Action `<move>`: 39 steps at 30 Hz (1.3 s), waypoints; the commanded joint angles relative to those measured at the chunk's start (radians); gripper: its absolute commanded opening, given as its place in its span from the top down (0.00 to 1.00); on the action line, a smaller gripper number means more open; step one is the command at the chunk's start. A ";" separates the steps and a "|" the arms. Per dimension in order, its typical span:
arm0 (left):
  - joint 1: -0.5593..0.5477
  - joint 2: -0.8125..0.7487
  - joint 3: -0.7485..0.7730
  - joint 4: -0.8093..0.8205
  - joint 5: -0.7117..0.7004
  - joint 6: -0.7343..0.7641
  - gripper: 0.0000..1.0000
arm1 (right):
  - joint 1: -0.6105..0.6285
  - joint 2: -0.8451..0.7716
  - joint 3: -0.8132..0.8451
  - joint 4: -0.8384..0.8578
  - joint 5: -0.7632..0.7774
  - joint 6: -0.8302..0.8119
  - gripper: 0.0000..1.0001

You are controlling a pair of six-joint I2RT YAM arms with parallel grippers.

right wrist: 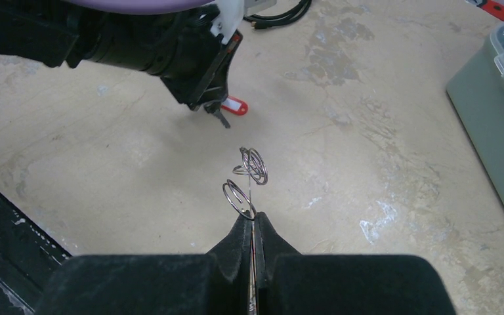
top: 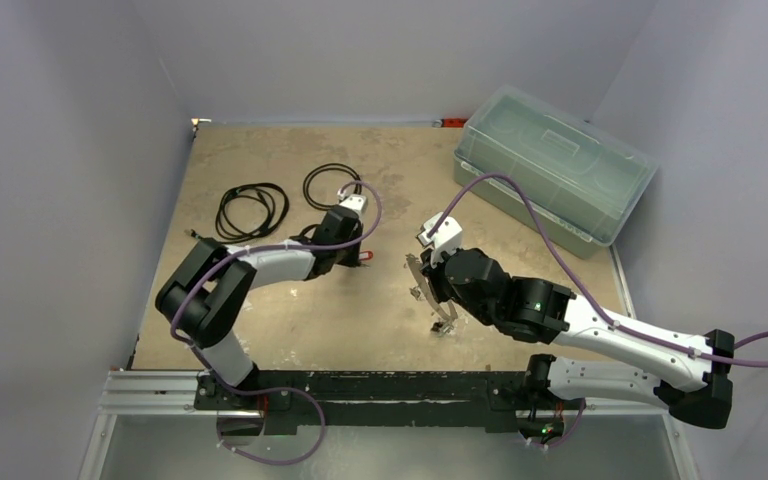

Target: Put the keys on the keyring

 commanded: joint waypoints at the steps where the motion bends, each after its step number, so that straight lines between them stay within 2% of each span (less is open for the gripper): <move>1: -0.053 -0.094 -0.083 -0.043 -0.038 -0.162 1.00 | 0.004 -0.009 0.061 0.013 0.046 -0.028 1.00; 3: -0.061 -0.129 -0.114 -0.061 -0.059 -0.188 0.99 | 0.004 -0.008 0.069 0.006 0.056 -0.033 1.00; 8: -0.068 -0.206 -0.175 -0.060 -0.076 -0.185 0.71 | 0.004 -0.005 0.077 0.004 0.056 -0.034 1.00; 11: -0.079 -0.251 -0.185 -0.062 -0.087 -0.160 0.65 | 0.004 -0.001 0.079 0.003 0.054 -0.035 1.00; 20: -0.087 -0.305 -0.166 -0.146 -0.077 -0.065 0.70 | 0.004 0.016 0.091 0.003 0.049 -0.036 1.00; 27: -0.096 -0.282 -0.181 -0.079 0.002 -0.054 0.70 | 0.004 0.032 0.091 0.008 0.045 -0.033 1.00; 34: -0.109 -0.252 -0.180 -0.021 0.006 -0.062 0.71 | 0.004 0.033 0.087 0.013 0.044 -0.029 1.00; 39: -0.114 -0.227 -0.173 -0.019 -0.015 -0.058 0.76 | 0.004 0.031 0.083 0.013 0.042 -0.025 1.00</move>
